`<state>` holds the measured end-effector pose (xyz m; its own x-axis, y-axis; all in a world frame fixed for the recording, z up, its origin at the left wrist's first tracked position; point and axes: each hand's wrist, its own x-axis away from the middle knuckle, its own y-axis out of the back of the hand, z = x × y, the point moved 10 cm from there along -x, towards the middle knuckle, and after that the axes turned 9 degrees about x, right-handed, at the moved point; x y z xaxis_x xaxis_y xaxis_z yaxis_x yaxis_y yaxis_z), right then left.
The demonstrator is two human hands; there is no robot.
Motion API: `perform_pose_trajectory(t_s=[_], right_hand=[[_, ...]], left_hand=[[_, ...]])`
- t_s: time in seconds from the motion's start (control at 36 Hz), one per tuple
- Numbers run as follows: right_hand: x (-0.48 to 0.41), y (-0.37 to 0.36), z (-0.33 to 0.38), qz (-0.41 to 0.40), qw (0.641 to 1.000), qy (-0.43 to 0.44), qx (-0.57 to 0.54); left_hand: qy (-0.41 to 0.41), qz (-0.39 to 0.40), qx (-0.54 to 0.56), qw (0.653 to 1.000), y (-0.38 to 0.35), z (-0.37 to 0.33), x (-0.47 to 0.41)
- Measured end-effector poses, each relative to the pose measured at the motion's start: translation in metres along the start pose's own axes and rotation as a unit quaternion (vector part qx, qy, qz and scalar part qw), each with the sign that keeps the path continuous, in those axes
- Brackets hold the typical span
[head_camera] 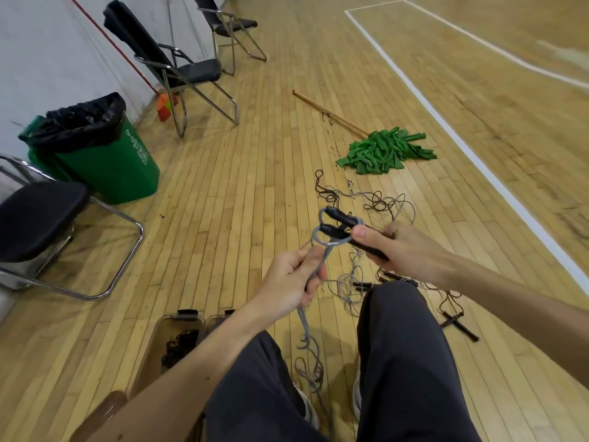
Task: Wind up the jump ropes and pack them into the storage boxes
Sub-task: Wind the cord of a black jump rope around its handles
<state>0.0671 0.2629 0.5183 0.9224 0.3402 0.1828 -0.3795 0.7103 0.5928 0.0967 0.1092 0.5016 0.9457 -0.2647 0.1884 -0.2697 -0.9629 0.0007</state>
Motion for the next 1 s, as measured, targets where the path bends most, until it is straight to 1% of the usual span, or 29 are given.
perform_pose_trajectory(t_s=[0.14,0.22,0.28,0.36,0.42,0.56,0.67,0.72,0.83,0.89,1.0], right_hand=[[-0.012,0.015,-0.018,-0.053,0.998,-0.041,0.016],[-0.019,0.025,-0.032,-0.09,0.993,-0.066,0.036],[-0.023,0.026,-0.043,-0.099,0.99,-0.084,0.05],[-0.027,0.024,-0.052,-0.1,0.987,-0.102,0.066],[-0.03,0.022,-0.054,-0.097,0.985,-0.109,0.095],[-0.034,0.013,-0.057,-0.083,0.979,-0.119,0.141],[-0.035,0.0,-0.054,-0.04,0.971,-0.12,0.205],[-0.035,-0.006,-0.052,-0.019,0.968,-0.118,0.219],[-0.028,-0.015,-0.047,0.022,0.965,-0.109,0.238],[-0.024,-0.017,-0.041,0.027,0.964,-0.096,0.248],[-0.015,-0.021,-0.026,0.04,0.96,-0.069,0.269]], left_hand=[[0.0,0.003,-0.059,0.998,-0.001,0.007,0.001],[0.006,0.02,-0.125,0.992,-0.005,0.007,0.0],[-0.001,0.036,-0.189,0.981,-0.011,0.005,0.001],[-0.034,0.034,-0.329,0.943,-0.014,-0.004,0.002],[-0.045,0.031,-0.398,0.916,-0.016,-0.009,0.002],[-0.073,0.029,-0.516,0.853,-0.017,-0.029,-0.003],[-0.113,0.045,-0.607,0.785,-0.026,-0.048,-0.003],[-0.127,0.062,-0.637,0.758,-0.03,-0.057,-0.005],[-0.145,0.133,-0.654,0.731,-0.036,-0.076,-0.008],[-0.165,0.151,-0.65,0.726,-0.036,-0.089,-0.009],[-0.206,0.156,-0.623,0.738,-0.032,-0.107,-0.015]])
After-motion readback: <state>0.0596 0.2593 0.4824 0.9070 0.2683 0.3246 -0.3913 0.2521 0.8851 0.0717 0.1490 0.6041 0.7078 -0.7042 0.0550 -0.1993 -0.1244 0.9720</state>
